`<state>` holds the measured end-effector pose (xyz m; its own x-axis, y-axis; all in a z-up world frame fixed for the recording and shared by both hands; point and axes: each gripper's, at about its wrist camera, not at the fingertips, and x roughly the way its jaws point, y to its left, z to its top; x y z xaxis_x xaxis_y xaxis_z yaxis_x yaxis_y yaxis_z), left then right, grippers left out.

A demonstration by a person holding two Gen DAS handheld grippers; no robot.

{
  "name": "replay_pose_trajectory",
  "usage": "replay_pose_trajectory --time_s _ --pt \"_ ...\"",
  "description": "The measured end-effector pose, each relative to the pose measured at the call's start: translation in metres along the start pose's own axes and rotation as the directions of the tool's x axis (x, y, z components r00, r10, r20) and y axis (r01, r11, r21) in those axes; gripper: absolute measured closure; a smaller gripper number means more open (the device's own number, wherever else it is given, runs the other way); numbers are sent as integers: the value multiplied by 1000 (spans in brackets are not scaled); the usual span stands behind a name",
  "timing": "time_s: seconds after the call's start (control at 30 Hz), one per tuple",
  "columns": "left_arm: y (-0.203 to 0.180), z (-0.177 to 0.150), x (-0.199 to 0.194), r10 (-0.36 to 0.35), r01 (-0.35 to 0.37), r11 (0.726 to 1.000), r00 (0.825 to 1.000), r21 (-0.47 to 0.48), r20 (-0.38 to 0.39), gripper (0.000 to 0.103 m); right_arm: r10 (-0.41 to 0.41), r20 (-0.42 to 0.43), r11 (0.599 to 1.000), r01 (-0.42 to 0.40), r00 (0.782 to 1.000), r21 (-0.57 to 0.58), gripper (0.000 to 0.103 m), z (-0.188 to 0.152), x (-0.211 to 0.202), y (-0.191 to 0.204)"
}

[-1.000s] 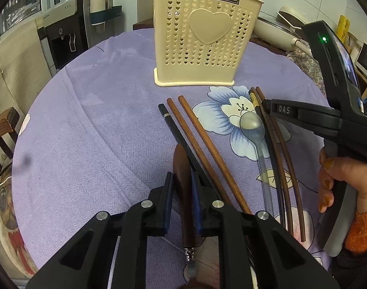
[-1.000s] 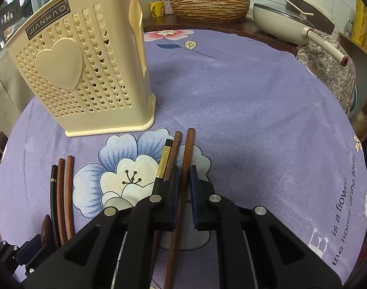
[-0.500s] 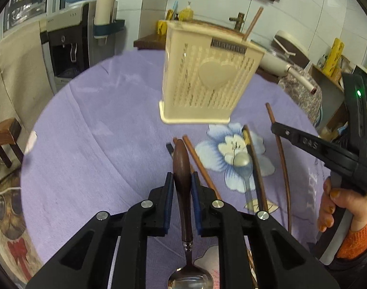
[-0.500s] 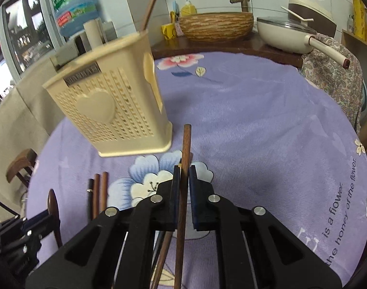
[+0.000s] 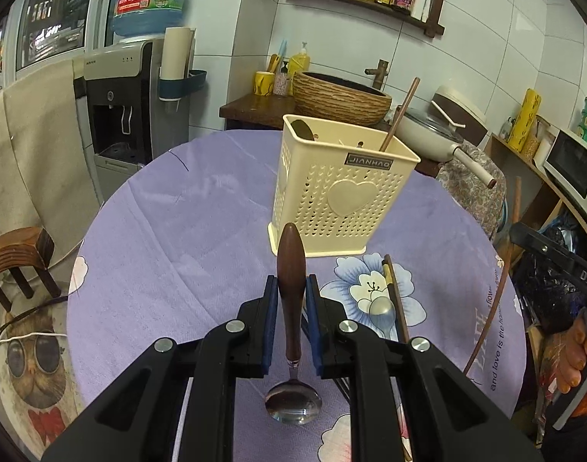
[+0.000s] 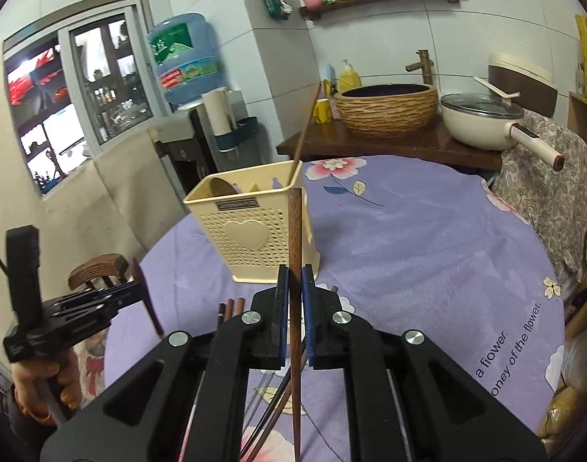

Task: Organize utensils
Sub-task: 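Carry the brown-handled spoon with the left tool while the right tool carries the chopstick into the holder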

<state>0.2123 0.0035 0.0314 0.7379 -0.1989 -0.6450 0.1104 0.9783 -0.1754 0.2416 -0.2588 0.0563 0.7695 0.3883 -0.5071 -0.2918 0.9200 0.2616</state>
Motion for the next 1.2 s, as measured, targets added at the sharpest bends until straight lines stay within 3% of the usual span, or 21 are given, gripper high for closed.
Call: replay_pose_trajectory --time_s 0.73,1.0,1.2 --pt "8 13 -17 -16 16 1000 999 5 52 89 1 16 998 0 1000 -63 96 13 -19 10" --pt "1 26 -24 -22 19 999 997 42 78 89 6 31 997 -3 1000 -79 96 28 -22 16" --pt "-7 48 -30 -68 61 995 993 75 96 89 13 73 994 -5 997 -108 96 55 -24 29"
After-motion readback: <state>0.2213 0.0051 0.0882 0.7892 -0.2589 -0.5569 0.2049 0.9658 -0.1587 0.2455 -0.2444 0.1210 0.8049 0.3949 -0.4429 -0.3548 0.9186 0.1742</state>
